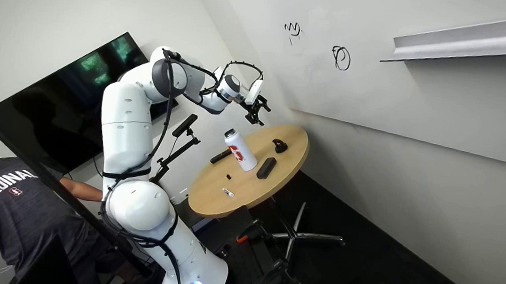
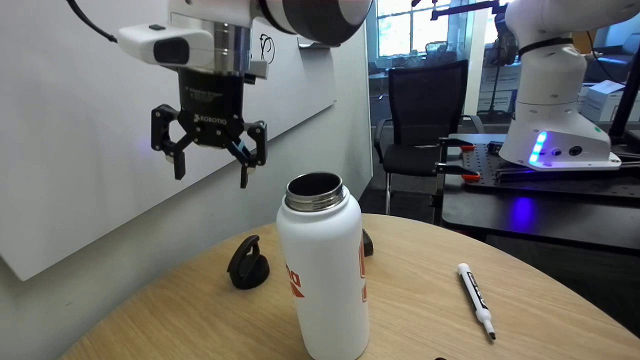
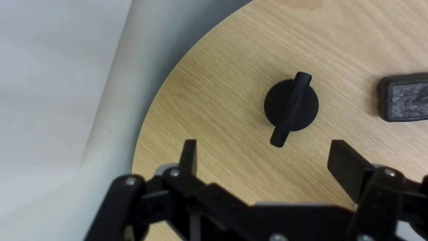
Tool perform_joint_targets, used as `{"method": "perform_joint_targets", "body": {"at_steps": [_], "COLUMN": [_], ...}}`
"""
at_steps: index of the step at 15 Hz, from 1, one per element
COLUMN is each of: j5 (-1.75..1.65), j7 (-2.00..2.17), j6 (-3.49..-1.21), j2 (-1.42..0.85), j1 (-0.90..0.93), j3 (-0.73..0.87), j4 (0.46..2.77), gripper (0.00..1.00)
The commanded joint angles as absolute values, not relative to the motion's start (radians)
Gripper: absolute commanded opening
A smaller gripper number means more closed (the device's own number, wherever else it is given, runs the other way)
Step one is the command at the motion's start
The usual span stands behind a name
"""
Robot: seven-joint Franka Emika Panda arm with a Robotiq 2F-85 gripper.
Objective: Take the lid off of the bottle and put it on the table
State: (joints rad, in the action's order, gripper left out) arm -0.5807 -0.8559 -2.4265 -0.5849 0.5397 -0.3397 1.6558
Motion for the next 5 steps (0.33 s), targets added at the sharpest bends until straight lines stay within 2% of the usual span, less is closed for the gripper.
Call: {"method": "perform_joint_targets", "body": {"at_steps": [1,5], "j5": [-0.518,-0.456], "j7": [-0.831,-0.818], "j6": [-2.345,-2.357], "j2": [-0.436,-0.347], "j1": [0.516,0.495], "j3": [-0.352,-0.365], "j4": [1.761,1.843], "gripper": [1.0,1.0]}}
